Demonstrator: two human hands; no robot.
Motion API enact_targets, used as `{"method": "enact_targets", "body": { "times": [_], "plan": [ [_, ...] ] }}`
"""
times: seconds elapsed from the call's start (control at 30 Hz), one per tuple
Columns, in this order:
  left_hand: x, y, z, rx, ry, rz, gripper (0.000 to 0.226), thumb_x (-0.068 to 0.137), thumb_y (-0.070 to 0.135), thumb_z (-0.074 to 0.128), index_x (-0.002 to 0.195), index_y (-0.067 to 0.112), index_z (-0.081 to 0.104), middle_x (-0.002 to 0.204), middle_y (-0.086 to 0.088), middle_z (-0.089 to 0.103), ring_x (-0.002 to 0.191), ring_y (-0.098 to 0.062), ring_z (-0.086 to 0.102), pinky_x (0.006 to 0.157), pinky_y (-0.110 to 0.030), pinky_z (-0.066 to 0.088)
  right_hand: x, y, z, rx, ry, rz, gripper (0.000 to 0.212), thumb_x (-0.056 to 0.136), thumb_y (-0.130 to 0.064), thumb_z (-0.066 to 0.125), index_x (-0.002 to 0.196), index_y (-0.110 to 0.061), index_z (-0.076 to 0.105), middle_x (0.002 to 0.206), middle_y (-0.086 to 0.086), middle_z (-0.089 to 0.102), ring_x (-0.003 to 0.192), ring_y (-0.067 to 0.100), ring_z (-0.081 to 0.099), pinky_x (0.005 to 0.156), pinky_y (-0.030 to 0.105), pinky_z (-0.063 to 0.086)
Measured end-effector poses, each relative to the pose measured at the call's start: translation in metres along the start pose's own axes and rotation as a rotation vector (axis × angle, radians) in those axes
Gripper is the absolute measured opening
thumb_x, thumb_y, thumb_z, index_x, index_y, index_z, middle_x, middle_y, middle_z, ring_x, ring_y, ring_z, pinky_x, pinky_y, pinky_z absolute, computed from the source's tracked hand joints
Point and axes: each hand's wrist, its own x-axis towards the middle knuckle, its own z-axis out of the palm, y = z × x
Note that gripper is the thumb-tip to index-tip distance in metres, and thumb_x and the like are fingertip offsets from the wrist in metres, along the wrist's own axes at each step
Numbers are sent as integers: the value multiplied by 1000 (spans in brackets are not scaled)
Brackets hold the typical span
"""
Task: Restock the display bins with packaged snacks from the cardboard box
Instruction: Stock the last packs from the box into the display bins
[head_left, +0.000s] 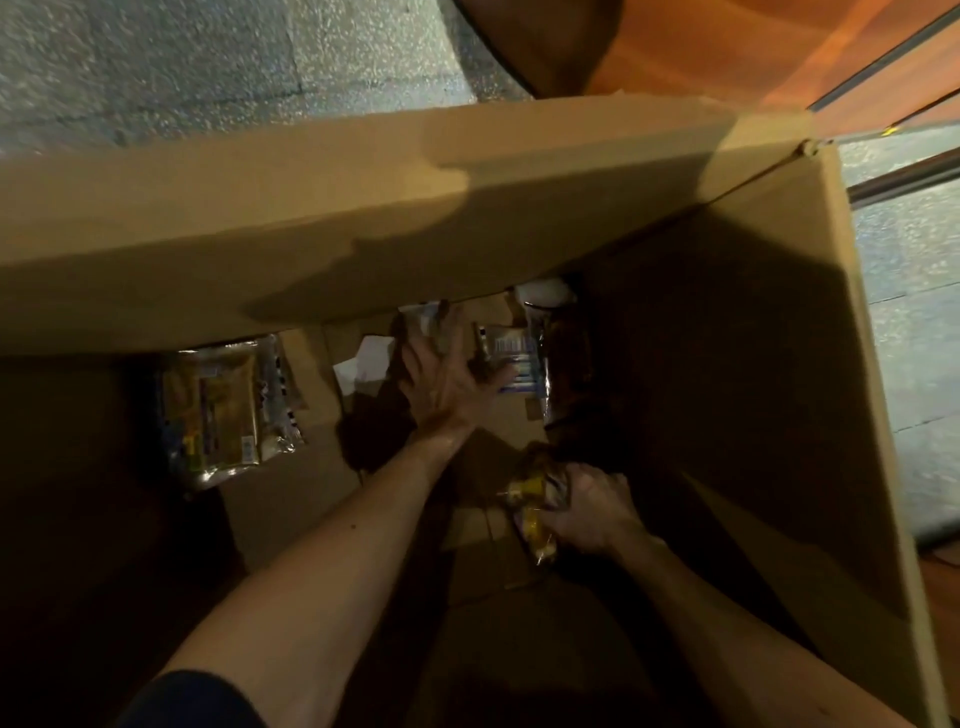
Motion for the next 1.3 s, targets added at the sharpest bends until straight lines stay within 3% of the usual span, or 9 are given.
{"method": "enact_targets", "body": {
  "times": [0.13,0.27,0.37,0.47,0.63,0.8,0.97,1.07,1.3],
  "plan": [
    [11,5,16,202,-18,-8,102,66,72,75,151,47,23,160,-16,-25,147,-45,-10,113,-67,15,0,1,-1,273,54,86,55,82,-47,73,127,-22,53,113,-5,58,115,22,55,99,41,50],
    [15,8,17,88,37,-22,75,70,53,83,134,35,47,161,-16,-9,143,-42,5,114,-55,25,-1,-6,-13,487,68,99,40,89,-42,70,121,-26,53,102,-10,59,93,8,59,72,24,51],
    [21,1,13,-101,101,-68,48,76,34,84,116,19,62,153,-10,16,134,-32,23,112,-39,31,-2,-10,-30,653,162,110,25,93,-32,65,113,-23,53,96,-9,57,91,11,59,83,33,53],
    [26,-8,5,-260,187,-112,52,80,20,80,127,12,59,152,-6,22,137,-24,28,115,-33,29,2,-14,-48,781,257,144,11,92,-32,65,92,-25,57,95,-1,64,93,21,63,92,44,54],
    [19,8,-3,2,17,52,64,88,51,67,145,41,41,157,-10,7,137,-37,17,107,-51,34,14,-33,-77,857,412,76,13,93,-41,64,99,-29,64,102,-3,67,97,16,63,87,34,48],
    [15,2,6,165,13,75,65,82,46,75,138,38,45,152,-10,11,133,-36,22,102,-55,42,36,-52,-78,809,550,78,33,108,-31,41,131,-10,50,114,13,64,103,27,64,86,36,51],
    [14,-6,-5,-25,-13,32,39,78,32,81,107,21,56,151,-13,18,135,-37,23,104,-42,39,48,-75,-76,772,297,-12,69,87,-43,74,142,-15,43,127,-3,55,115,15,53,95,29,42],
    [10,-10,-7,-211,-27,1,36,75,26,83,90,22,52,136,-10,38,130,-25,33,83,-26,41,44,-80,-70,838,273,-40,97,52,-58,92,130,-14,53,124,-5,61,114,14,59,99,35,51],
    [-13,-29,-10,-516,-143,-77,30,77,17,79,75,29,52,111,-8,59,98,-21,59,70,-26,47,38,-67,-59,1115,176,-87,51,75,2,81,107,-29,56,103,-15,62,102,4,59,98,27,47]
  ]
}}
